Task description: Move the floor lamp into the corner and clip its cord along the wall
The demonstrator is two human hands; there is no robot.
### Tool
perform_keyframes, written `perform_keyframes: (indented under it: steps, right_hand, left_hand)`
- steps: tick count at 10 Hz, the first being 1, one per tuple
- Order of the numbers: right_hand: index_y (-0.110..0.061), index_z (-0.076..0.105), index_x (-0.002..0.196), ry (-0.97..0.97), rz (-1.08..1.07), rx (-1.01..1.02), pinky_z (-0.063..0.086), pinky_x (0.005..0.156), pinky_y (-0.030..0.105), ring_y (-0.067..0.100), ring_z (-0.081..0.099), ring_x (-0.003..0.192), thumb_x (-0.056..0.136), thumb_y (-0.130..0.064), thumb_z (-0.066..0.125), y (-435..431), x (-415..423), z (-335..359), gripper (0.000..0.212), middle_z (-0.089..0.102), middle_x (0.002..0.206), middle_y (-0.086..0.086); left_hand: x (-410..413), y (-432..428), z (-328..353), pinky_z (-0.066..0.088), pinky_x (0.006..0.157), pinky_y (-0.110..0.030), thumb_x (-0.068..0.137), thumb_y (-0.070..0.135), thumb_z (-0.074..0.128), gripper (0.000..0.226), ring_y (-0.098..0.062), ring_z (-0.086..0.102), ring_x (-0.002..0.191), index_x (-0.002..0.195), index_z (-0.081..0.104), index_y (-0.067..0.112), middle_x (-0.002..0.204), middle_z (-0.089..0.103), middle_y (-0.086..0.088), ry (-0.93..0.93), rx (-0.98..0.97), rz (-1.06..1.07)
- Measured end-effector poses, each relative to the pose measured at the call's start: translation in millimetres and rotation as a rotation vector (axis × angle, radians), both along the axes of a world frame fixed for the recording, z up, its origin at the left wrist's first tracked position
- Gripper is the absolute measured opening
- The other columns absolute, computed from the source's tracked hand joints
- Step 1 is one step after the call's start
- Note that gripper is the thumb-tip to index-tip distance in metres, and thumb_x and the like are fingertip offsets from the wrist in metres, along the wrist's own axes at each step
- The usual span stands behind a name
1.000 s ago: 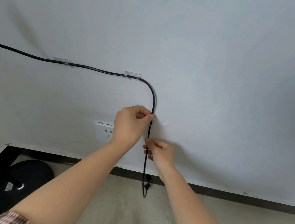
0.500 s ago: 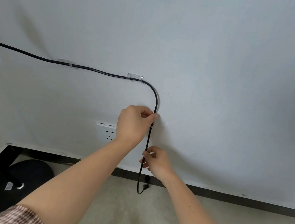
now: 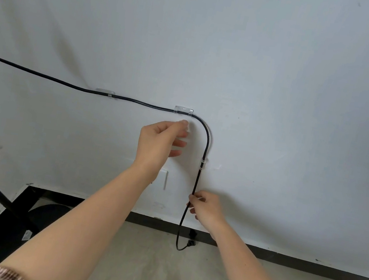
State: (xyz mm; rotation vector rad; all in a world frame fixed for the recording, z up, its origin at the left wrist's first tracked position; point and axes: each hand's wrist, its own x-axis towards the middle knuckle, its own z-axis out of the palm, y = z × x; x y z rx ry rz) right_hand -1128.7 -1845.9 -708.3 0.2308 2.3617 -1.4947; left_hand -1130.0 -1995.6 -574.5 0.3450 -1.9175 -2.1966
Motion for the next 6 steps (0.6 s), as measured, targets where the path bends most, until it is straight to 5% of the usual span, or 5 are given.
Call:
perform_keyframes:
  steps: [2, 3, 4, 5, 6]
  right_hand:
    - [-0.003, 0.07, 0.102, 0.107, -0.011, 0.111, 0.045, 0.08, 0.029, 0.021, 0.061, 0.086, 0.088, -0.016, 0.063, 9, 1, 17, 0.021, 0.07, 0.095, 0.013]
    - [0.0, 0.071, 0.096, 0.202, -0.046, 0.143, 0.048, 0.084, 0.032, 0.029, 0.066, 0.095, 0.086, -0.012, 0.063, 15, 2, 46, 0.018, 0.073, 0.101, 0.017]
    - [-0.01, 0.071, 0.079, 0.259, -0.044, 0.107, 0.049, 0.08, 0.033, 0.027, 0.067, 0.087, 0.085, -0.014, 0.063, 20, 9, 89, 0.011, 0.074, 0.087, 0.007]
    - [-0.025, 0.067, 0.074, 0.306, -0.031, -0.024, 0.051, 0.078, 0.031, 0.014, 0.065, 0.078, 0.087, -0.019, 0.064, 27, 19, 141, 0.014, 0.068, 0.08, -0.008]
    - [-0.021, 0.07, 0.084, 0.334, -0.025, -0.162, 0.053, 0.075, 0.027, 0.012, 0.067, 0.08, 0.088, -0.021, 0.063, 34, 35, 186, 0.008, 0.072, 0.088, -0.003]
  left_hand:
    - [2, -1, -2, 0.053, 0.06, -0.031, 0.076, 0.027, 0.066, 0.016, -0.01, 0.061, 0.059, 0.065, 0.071, 0.016, 0.065, 0.068, 0.005, 0.006, -0.161, 0.067]
    - [11, -7, 1, 0.046, 0.059, -0.024, 0.078, 0.031, 0.06, 0.016, -0.003, 0.055, 0.059, 0.064, 0.064, 0.024, 0.061, 0.063, 0.013, 0.154, -0.558, 0.095]
    - [17, -13, 14, 0.048, 0.067, -0.031, 0.084, 0.03, 0.057, 0.01, -0.008, 0.054, 0.086, 0.086, 0.062, 0.022, 0.092, 0.06, 0.009, 0.368, -0.834, 0.139]
    - [5, -19, 38, 0.045, 0.083, -0.031, 0.084, 0.025, 0.06, 0.033, -0.02, 0.04, 0.116, 0.115, 0.054, 0.017, 0.128, 0.047, -0.006, 0.549, -1.012, 0.246]
    - [0, -25, 59, 0.025, 0.111, -0.039, 0.085, 0.023, 0.059, 0.061, -0.033, 0.021, 0.139, 0.14, 0.034, 0.015, 0.152, 0.023, -0.019, 0.559, -1.209, 0.225]
